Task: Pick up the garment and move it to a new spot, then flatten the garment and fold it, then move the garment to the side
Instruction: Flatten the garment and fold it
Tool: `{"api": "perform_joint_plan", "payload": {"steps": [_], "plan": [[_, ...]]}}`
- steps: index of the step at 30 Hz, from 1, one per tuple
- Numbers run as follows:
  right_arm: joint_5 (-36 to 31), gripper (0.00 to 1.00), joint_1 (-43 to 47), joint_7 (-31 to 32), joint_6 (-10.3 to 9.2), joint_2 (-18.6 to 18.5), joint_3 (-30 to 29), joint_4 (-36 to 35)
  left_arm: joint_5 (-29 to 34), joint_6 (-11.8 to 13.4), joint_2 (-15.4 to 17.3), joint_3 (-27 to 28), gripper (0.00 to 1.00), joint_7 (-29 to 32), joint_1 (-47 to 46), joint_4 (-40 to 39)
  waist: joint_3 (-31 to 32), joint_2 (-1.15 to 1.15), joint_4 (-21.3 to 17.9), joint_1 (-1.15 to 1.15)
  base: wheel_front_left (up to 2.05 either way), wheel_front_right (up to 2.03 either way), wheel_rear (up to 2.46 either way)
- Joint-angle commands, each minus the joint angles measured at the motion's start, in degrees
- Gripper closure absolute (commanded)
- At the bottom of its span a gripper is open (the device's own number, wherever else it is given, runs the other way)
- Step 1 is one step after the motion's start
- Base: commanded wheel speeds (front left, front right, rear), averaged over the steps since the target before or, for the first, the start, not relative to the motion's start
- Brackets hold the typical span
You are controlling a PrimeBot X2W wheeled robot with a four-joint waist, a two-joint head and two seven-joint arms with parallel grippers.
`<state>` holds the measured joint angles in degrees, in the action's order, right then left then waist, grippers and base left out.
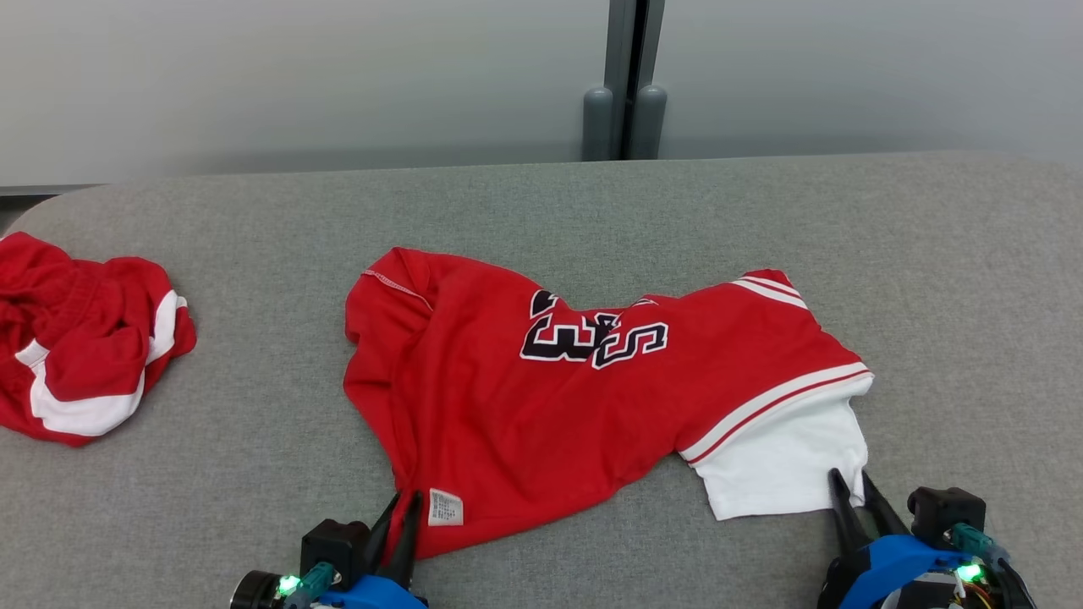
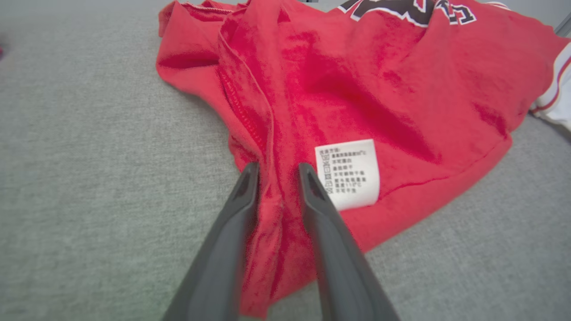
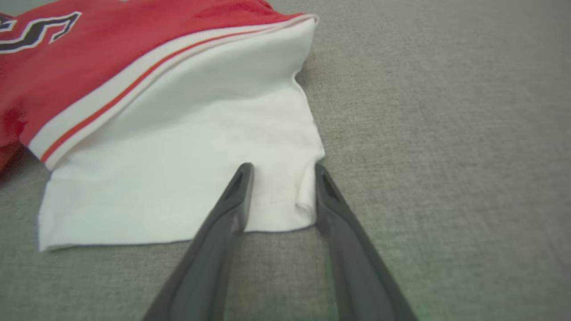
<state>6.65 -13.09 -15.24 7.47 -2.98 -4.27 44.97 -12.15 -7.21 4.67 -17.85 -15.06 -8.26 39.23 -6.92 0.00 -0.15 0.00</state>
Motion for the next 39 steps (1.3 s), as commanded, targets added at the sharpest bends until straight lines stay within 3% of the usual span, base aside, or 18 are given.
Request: {"api": "perform_joint_plan", "payload": {"steps": [1,12,20,27,35,39], "plan": [[0.6,1.00,-0.1,0.2,0.05,0.2,0.5,0.2,-0.3,-0.4,0.2,-0.4,1.00,-0.2,-1.0,0.2,0.0,0.00,-0.1,0.00,0.00,0.00,0.00],[3.5,1.00,-0.2,0.1,0.04,0.0,2.0,-9.3,-4.4,-0.4,1.2,-1.2,1.00,-0.2,-2.5,-6.1,0.3,0.00,-0.5,0.00,0.00,0.00,0.00],[5.1,1.00,-7.8,0.1,0.04,0.0,5.2,-17.6,-7.9,-0.3,5.9,-1.8,1.00,-0.2,-10.2,-14.4,-1.8,0.00,-1.7,0.00,0.00,0.00,0.00],[6.7,1.00,-25.1,0.1,0.04,-0.3,7.4,-17.8,-11.4,-0.3,11.1,-2.8,1.00,1.5,-26.6,-15.0,-8.1,0.00,-3.6,0.00,0.00,0.00,0.00],[9.5,1.00,-51.6,0.3,0.04,-0.5,5.5,-9.7,-14.7,-0.3,16.5,-4.2,1.00,4.8,-50.8,-11.5,-18.0,0.00,-5.7,0.00,0.00,0.00,0.00],[9.6,1.00,-63.9,0.2,0.04,-1.1,3.6,-5.5,-15.5,-0.3,17.5,-5.9,1.00,5.2,-62.5,-8.4,-21.0,0.00,-6.1,0.00,0.00,0.00,0.00]]}}
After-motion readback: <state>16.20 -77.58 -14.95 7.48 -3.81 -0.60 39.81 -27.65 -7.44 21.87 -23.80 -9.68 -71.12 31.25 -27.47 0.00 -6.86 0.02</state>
